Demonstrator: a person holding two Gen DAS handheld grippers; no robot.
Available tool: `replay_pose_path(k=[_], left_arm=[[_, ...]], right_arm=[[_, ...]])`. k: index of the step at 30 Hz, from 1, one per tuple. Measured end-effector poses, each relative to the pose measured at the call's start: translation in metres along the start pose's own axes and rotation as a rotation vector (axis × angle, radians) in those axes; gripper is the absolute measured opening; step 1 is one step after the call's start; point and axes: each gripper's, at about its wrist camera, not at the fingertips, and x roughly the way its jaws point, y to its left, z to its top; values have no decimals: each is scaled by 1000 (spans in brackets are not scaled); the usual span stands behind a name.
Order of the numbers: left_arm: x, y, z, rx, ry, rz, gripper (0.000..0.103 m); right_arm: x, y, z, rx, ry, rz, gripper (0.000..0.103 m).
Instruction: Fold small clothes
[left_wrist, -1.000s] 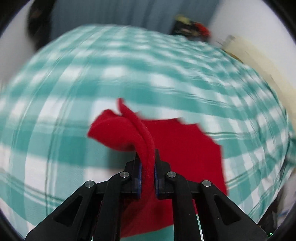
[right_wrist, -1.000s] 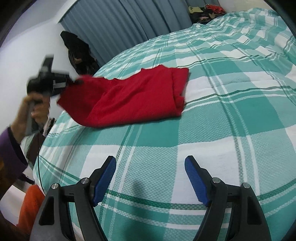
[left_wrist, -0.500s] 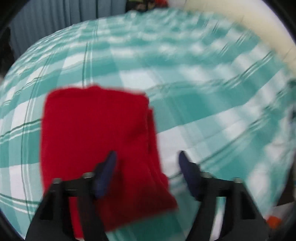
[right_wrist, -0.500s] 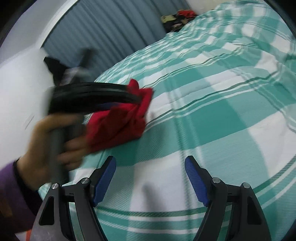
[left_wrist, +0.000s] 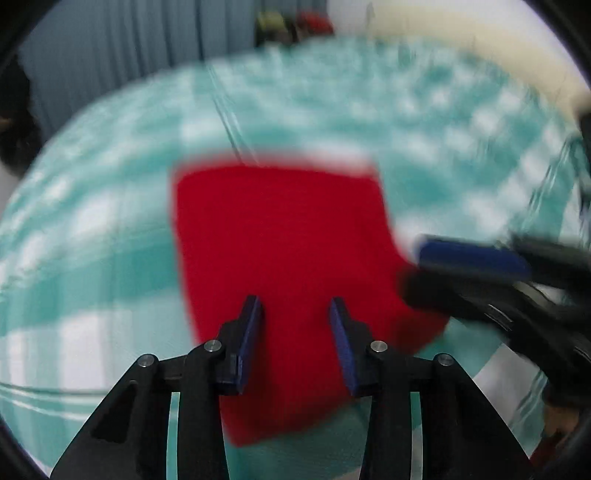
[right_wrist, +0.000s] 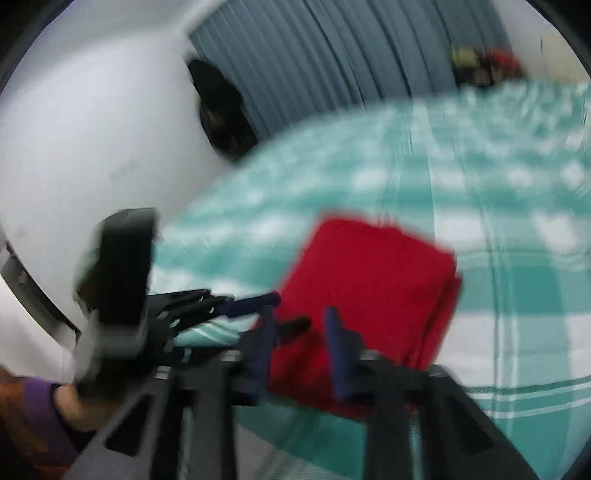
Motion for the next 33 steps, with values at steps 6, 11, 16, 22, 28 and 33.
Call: replay_pose_path(k=[6, 11, 16, 22, 28, 33], left_arm=[[-30, -18, -22, 127, -43, -3, 65], [-55, 21, -5, -51, -160, 19, 73], [2, 20, -16, -43, -4, 72, 73], [-23, 21, -26, -91, -40, 88, 81], [-15, 31, -36, -119, -3, 98, 88], [-42, 66, -42, -259, -55, -8, 91]], right_arm=[[28, -54, -33, 76, 255, -72, 0], [6, -34, 48, -50, 99, -88, 7], [109, -80, 81, -10, 265, -229, 7], [81, -82, 85, 10, 123, -242, 8], [9, -27, 15, -54, 148, 36, 24], [-1, -43, -38, -28, 236, 5, 37]])
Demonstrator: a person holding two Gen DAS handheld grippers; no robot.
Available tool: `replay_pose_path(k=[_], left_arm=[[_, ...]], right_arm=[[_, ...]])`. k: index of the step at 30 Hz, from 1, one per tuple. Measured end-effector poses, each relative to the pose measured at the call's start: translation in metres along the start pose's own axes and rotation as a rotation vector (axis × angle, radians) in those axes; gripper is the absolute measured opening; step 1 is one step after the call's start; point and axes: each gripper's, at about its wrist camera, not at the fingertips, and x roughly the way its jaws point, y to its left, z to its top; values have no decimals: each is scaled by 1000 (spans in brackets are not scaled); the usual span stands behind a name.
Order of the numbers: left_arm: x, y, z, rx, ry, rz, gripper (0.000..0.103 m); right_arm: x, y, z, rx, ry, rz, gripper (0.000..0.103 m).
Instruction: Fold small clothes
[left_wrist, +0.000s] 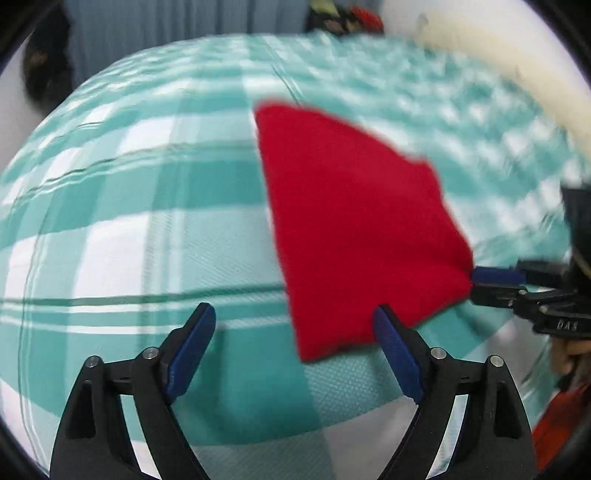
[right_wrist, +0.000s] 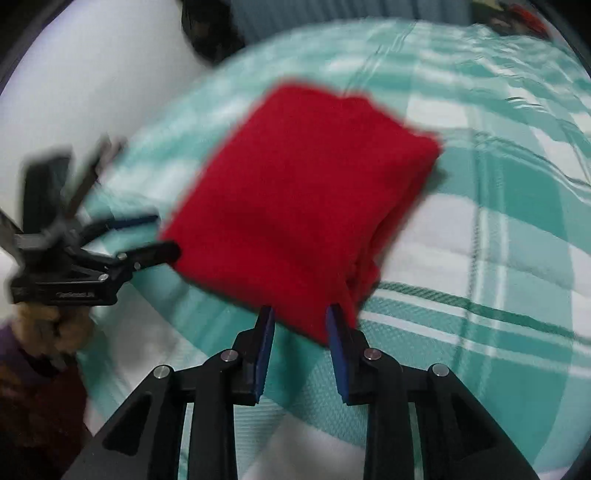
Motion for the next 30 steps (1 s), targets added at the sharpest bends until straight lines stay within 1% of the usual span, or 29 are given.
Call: replay_pose_path(k=[1, 2, 3, 4, 6, 7, 8, 9, 10, 11, 12, 13, 14, 15, 16, 17, 19, 22, 25, 27, 28, 30], left_arm=[[-6, 6, 2, -27, -22, -11, 94], [-10, 15, 7, -70, -46, -37, 95], [-6, 21, 12, -97, -45, -57, 95], [1, 23, 18, -108, -31, -74, 95], [26, 25, 27, -119, 13, -117, 94], [40, 24, 28, -126, 48, -133, 93], [55, 22, 26, -136, 93, -160, 89], [64, 17, 23, -140, 125, -194, 89], [65, 13, 20, -132, 127, -209, 89], [64, 6, 17, -112, 119, -215, 85], [64, 1, 15, -88, 121, -225, 76], [64, -2, 14, -76, 132, -249, 47], [65, -2, 13, -86, 153, -269, 38], [61, 0, 14, -96, 149, -274, 32], [57, 2, 17, -97, 145, -279, 26], [48, 2, 18, -90, 132, -281, 23], [29, 2, 20, -74, 105, -283, 22], [-13, 4, 22, -64, 46, -311, 22], [-59, 9, 25, -69, 2, -343, 22], [-83, 12, 27, -60, -15, -343, 23], [-89, 14, 25, -63, -10, -342, 26], [-88, 19, 14, -113, 44, -339, 43]], right_arm=[[-13, -7, 5, 42, -53, 24, 60], [-25, -18, 12, 93, -118, 43, 76], [-33, -33, 22, 152, -178, 69, 78], [-30, -54, 35, 230, -192, 113, 78], [-5, -88, 52, 387, -134, 171, 76], [10, -107, 55, 467, -111, 209, 72], [28, -124, 59, 551, -95, 266, 70], [44, -135, 63, 614, -88, 322, 68], [57, -142, 67, 661, -95, 348, 58], [65, -145, 70, 691, -108, 356, 45], [71, -145, 73, 716, -122, 365, 33], [77, -145, 76, 723, -123, 355, 12], [78, -144, 78, 721, -123, 325, 12], [74, -139, 80, 704, -138, 286, 12], [66, -134, 82, 677, -159, 278, 11], [56, -125, 84, 646, -185, 277, 11], [25, -103, 89, 564, -232, 273, 11], [-28, -63, 97, 426, -285, 264, 11], [-70, -30, 101, 359, -312, 279, 11], [-82, -12, 107, 351, -315, 305, 11], [-84, -11, 111, 353, -310, 314, 11], [-88, -6, 98, 386, -276, 316, 12]])
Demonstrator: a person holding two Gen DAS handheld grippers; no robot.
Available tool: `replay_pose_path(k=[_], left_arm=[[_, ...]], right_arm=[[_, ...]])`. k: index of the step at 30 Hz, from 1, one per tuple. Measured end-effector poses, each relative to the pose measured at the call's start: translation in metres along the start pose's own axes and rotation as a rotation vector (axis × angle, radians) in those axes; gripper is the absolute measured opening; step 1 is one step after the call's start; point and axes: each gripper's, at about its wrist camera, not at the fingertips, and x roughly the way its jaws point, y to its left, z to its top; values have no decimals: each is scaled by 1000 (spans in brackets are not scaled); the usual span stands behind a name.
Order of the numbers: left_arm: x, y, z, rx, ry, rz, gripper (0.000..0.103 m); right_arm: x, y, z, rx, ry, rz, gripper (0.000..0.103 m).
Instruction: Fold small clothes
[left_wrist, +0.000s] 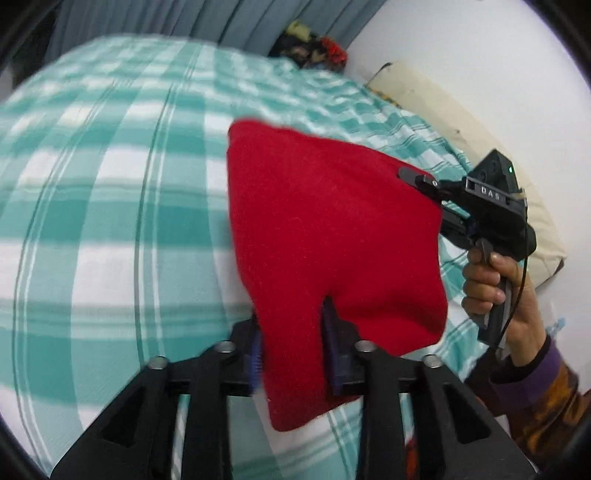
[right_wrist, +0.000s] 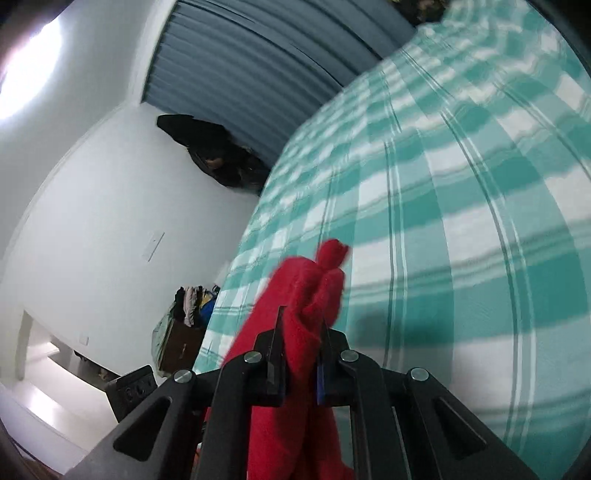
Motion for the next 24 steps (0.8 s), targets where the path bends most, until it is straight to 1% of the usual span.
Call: replay_pose_path(k=[1, 2, 3, 4, 6, 7, 9, 10, 11, 12, 13, 14, 15, 16, 18, 21, 23, 24], left_arm=[[8, 2, -7, -26, 18, 26, 67], [15, 7, -18, -38, 32, 81, 86], [22, 10, -32, -29, 43, 167, 86], [27, 12, -47, -1, 49, 265, 85], [25, 9, -74, 77, 38, 411, 85], [16, 5, -87, 109, 9, 461, 86], [1, -3, -103, 144, -36, 519, 89], [-10, -12, -110, 164, -64, 554, 91], [-18, -19, -113, 180, -90, 574, 91], [-28, -29, -118, 200, -122, 595, 92], [-38, -36, -120, 214, -149, 611, 98], [-47, -46, -121, 227, -172, 621, 101], [-56, -54, -123, 237, -185, 624, 101], [-62, -56, -124, 242, -185, 623, 101], [-80, -63, -127, 232, -178, 609, 101], [-97, -69, -134, 190, -169, 557, 101], [-104, -65, -138, 126, -138, 512, 101], [-108, -64, -141, 101, -126, 514, 101]], right_arm=[[2, -6, -9, 27, 24, -38, 18], [9, -14, -12, 37, 40, -94, 40], [14, -28, -18, 32, 56, -185, 54], [11, -35, -31, -4, 63, -323, 76], [-1, -39, -53, -76, 43, -485, 76], [-12, -34, -69, -104, 41, -521, 76], [-34, -16, -101, -136, 30, -568, 84], [-44, -4, -120, -164, 24, -608, 94], [-50, 9, -138, -202, 19, -649, 99], [-53, 19, -155, -240, 14, -682, 100], [-58, 37, -178, -284, 9, -712, 100], [-58, 47, -192, -304, 14, -716, 100], [-62, 61, -211, -318, 28, -701, 100], [-66, 75, -229, -323, 38, -681, 100], [-71, 95, -251, -329, 42, -665, 100], [-76, 117, -274, -357, 57, -691, 100], [-79, 127, -283, -371, 67, -725, 100], [-83, 133, -288, -375, 68, -734, 100]])
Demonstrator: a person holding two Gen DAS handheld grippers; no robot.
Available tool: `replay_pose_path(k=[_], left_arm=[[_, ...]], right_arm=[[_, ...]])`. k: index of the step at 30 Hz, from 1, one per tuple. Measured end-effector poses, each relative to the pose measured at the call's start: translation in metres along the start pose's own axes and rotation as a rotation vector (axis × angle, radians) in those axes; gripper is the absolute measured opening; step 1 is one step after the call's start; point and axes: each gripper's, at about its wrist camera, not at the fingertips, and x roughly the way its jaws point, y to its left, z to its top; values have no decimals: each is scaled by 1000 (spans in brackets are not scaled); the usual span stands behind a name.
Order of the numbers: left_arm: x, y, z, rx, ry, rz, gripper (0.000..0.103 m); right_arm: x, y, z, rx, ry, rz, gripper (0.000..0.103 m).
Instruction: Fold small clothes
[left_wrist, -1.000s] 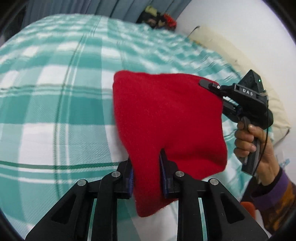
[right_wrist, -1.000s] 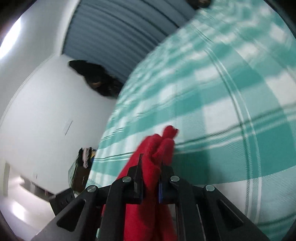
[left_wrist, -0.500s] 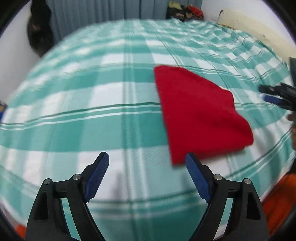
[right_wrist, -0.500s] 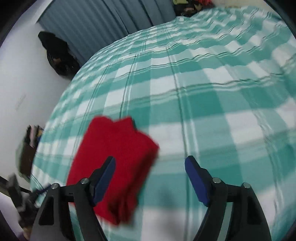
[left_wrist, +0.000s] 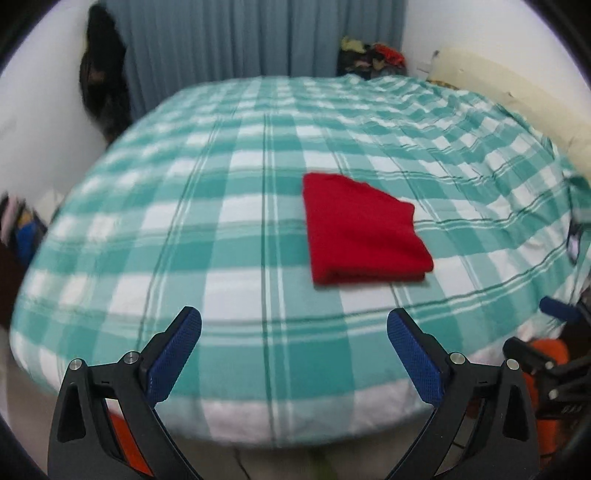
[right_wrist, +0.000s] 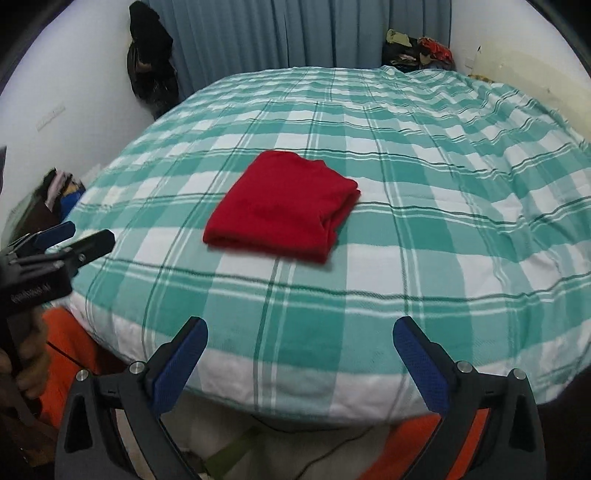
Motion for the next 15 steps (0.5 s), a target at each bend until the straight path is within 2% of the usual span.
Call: replay_pose_path(k=[1, 3, 5, 10, 15], left_arm=[[-2, 2, -2, -11, 16, 17, 100], [-7, 2, -7, 4, 32, 105, 100], [-11, 1, -12, 23, 32, 136, 100], [-22, -1, -19, 57, 2, 168, 100], [-26, -2, -22, 57, 9, 152, 100]], right_arm=[[-5, 2, -2, -1, 2, -13, 100], [-12, 5, -3, -2, 8, -26, 100], [-18, 8, -5, -3, 16, -33, 100], [-23, 20, -7, -30, 30, -52, 100], [-28, 27, -4, -54, 12, -65, 100]])
